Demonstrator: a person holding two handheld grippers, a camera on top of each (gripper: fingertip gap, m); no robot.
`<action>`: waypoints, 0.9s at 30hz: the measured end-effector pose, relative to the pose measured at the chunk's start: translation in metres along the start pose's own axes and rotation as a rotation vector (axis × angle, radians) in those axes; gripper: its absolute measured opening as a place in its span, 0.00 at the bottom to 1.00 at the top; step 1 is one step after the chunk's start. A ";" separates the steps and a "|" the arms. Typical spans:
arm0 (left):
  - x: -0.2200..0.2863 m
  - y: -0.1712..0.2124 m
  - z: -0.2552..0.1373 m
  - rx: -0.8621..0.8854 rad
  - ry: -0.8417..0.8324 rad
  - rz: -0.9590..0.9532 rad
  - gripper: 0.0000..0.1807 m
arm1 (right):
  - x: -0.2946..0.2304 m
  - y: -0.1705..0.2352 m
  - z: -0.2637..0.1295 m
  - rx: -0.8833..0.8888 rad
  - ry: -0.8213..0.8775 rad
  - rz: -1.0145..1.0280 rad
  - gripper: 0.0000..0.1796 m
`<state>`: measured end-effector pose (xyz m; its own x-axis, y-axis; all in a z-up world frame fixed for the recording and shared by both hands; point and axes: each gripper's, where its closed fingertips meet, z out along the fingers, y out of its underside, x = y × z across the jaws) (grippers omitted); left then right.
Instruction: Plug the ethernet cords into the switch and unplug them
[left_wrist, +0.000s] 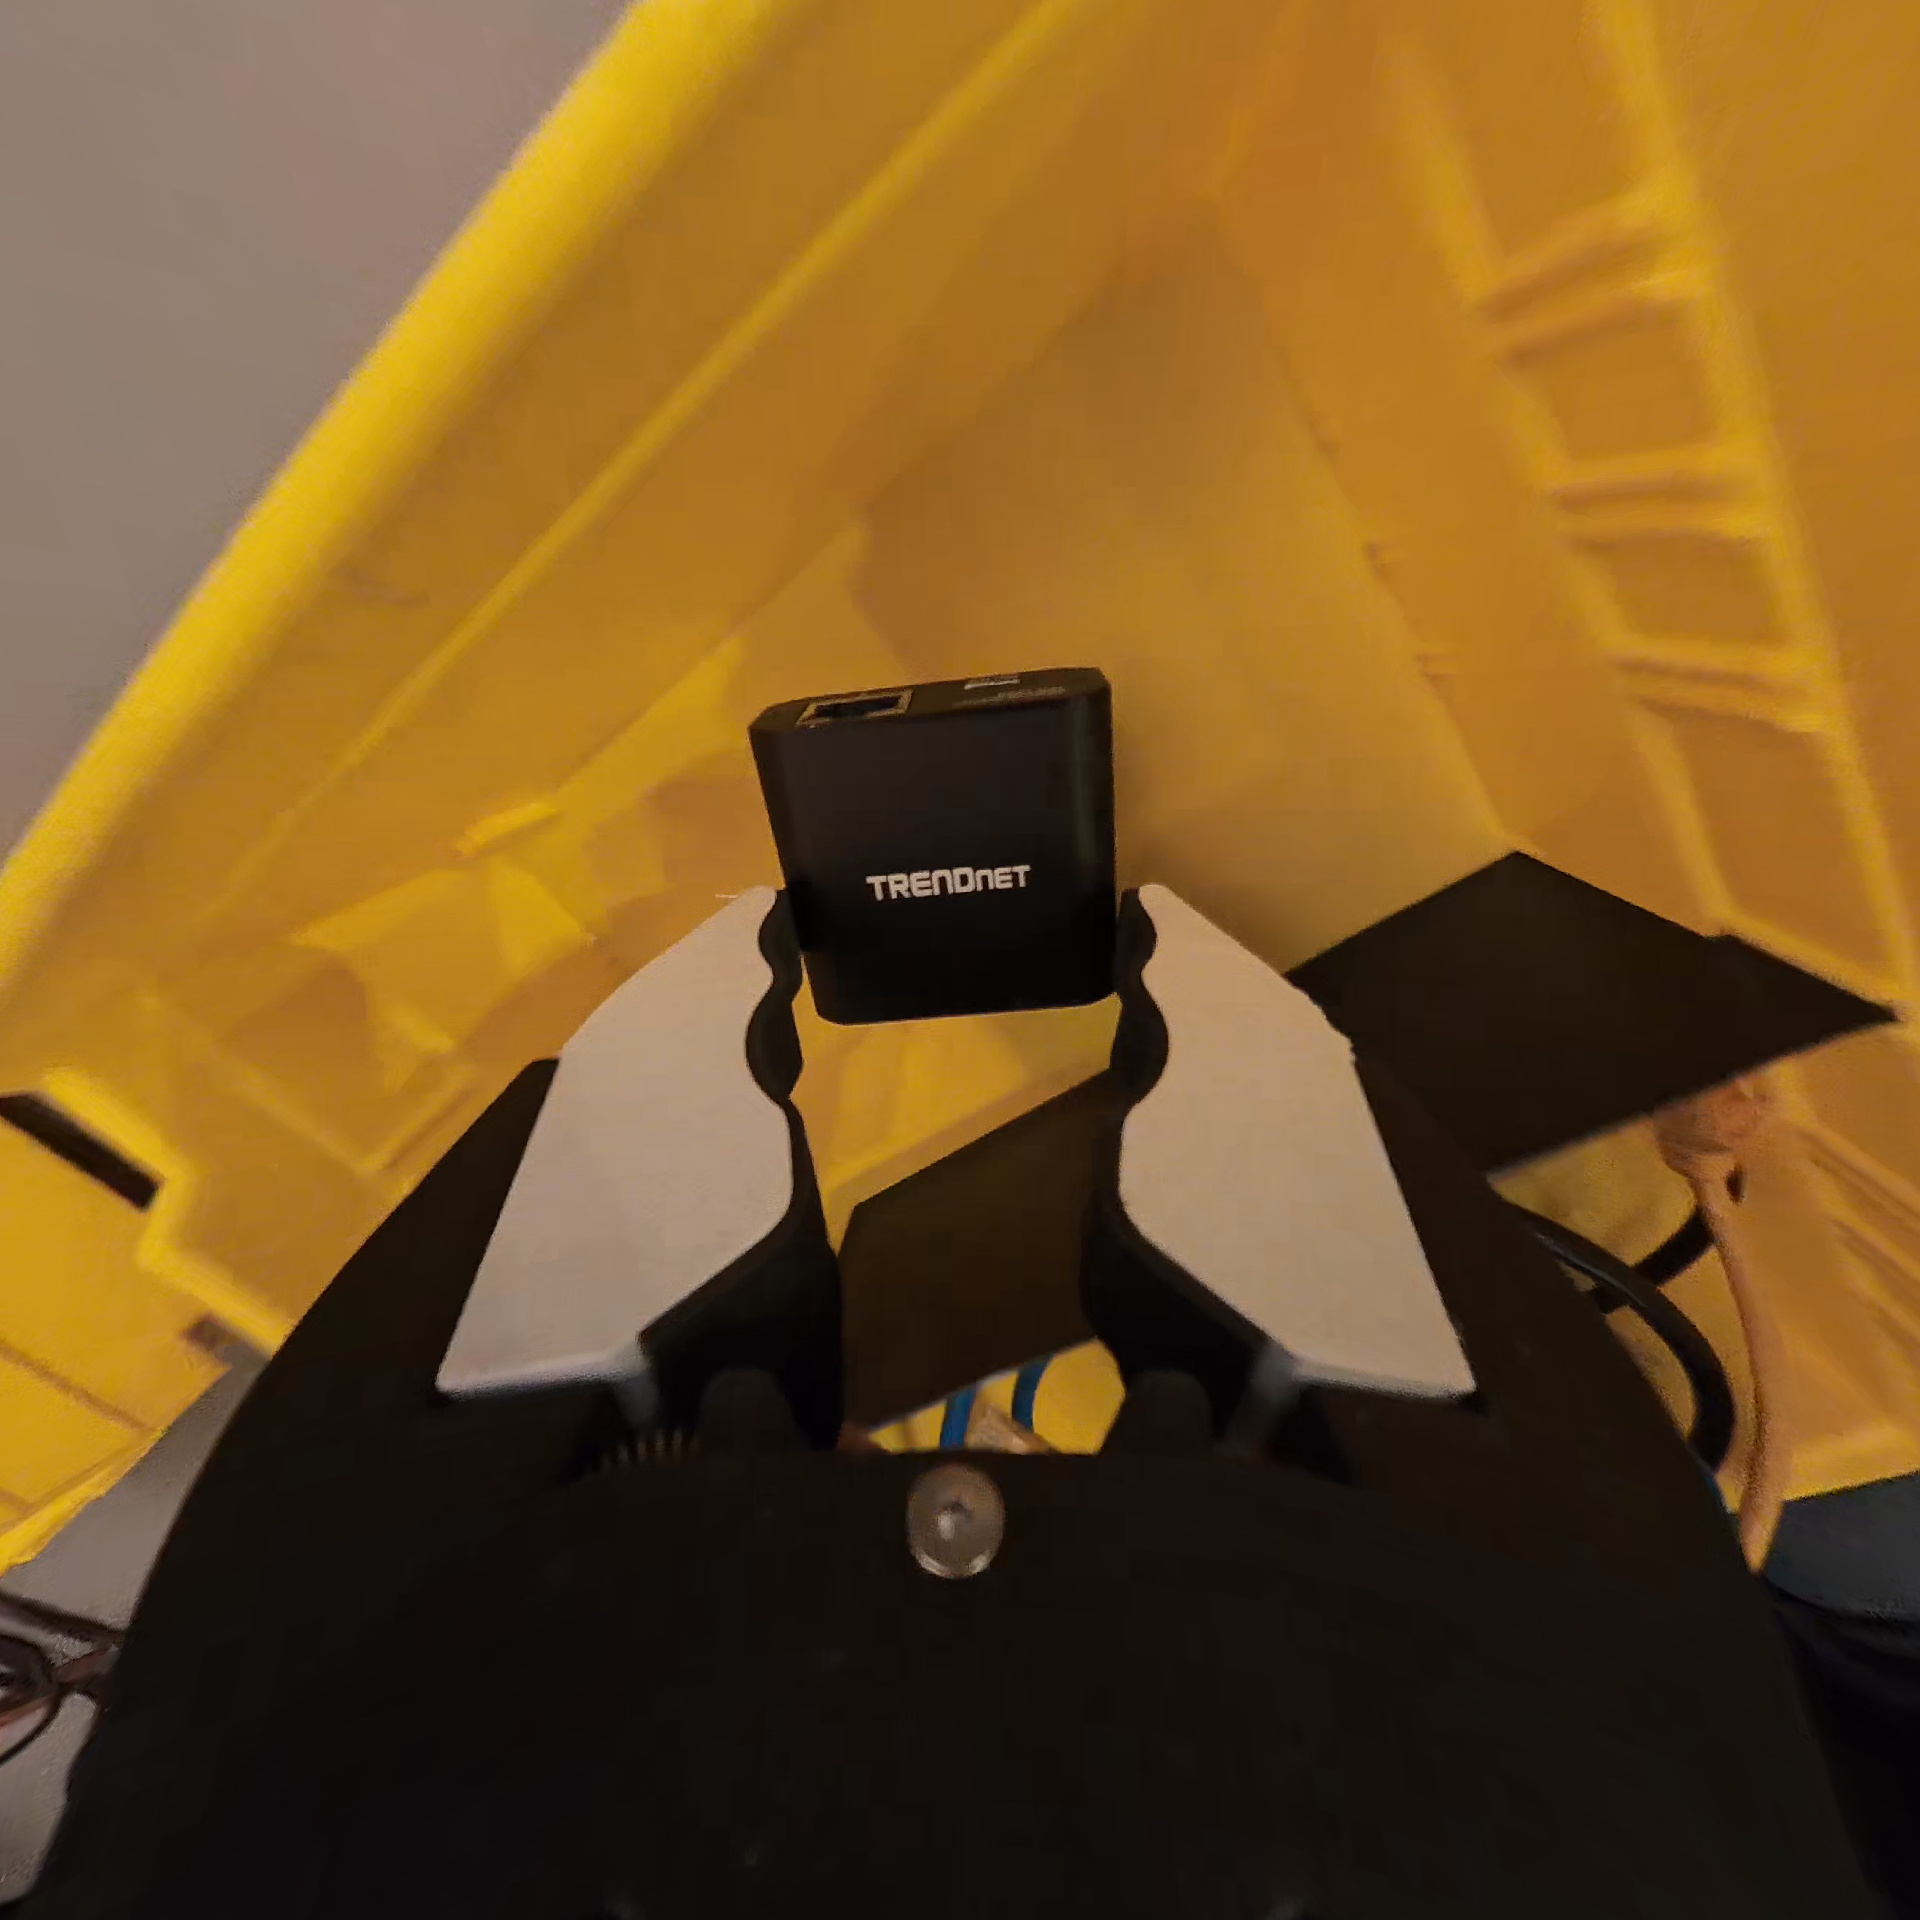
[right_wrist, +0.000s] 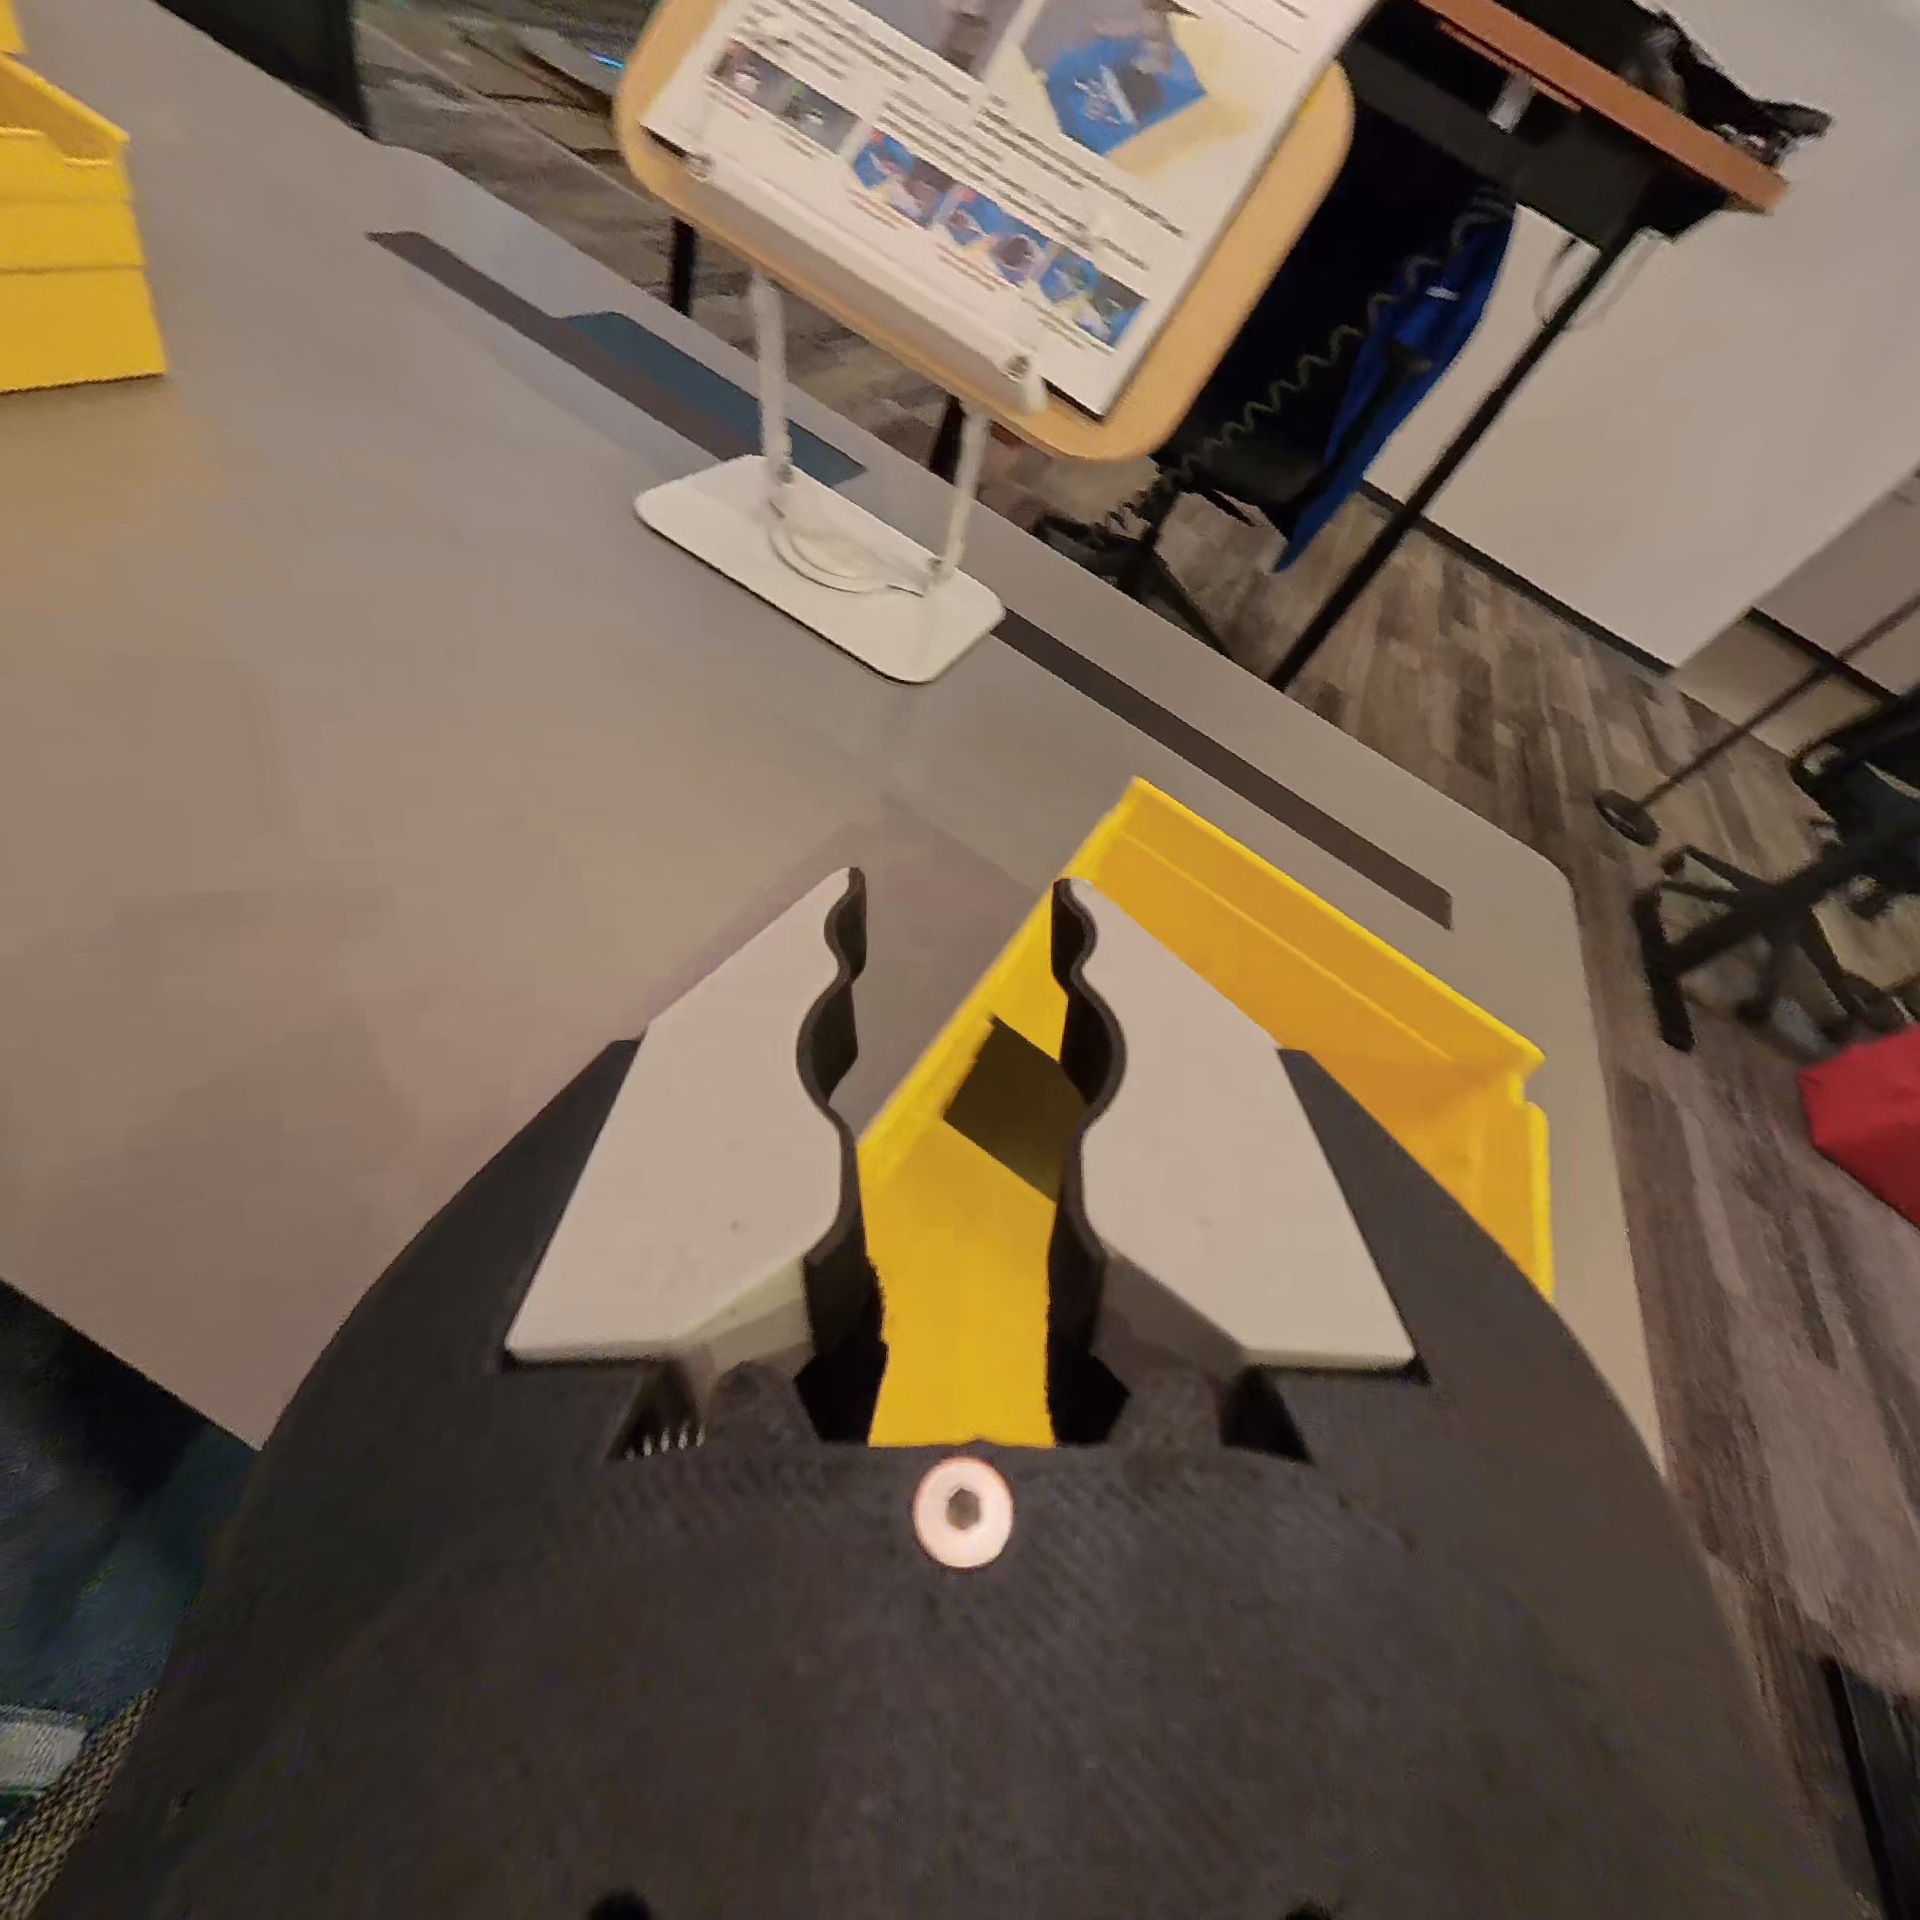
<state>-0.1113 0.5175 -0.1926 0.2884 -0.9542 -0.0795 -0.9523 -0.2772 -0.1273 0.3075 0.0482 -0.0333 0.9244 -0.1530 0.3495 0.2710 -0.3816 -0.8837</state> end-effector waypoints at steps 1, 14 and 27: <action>0.002 -0.004 -0.009 0.030 -0.011 0.022 0.32 | -0.010 -0.006 0.005 0.013 -0.031 -0.013 0.19; 0.169 -0.073 -0.142 0.364 0.102 0.641 0.32 | -0.166 -0.096 0.050 0.223 -0.599 -0.066 0.35; 0.301 -0.099 -0.163 0.357 0.144 1.040 0.32 | -0.235 -0.124 0.075 0.291 -0.819 -0.042 0.50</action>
<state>0.0542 0.2391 -0.0431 -0.6712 -0.7136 -0.2008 -0.6333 0.6928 -0.3449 0.0769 0.1998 -0.0294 0.7838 0.6030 0.1483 0.2636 -0.1070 -0.9587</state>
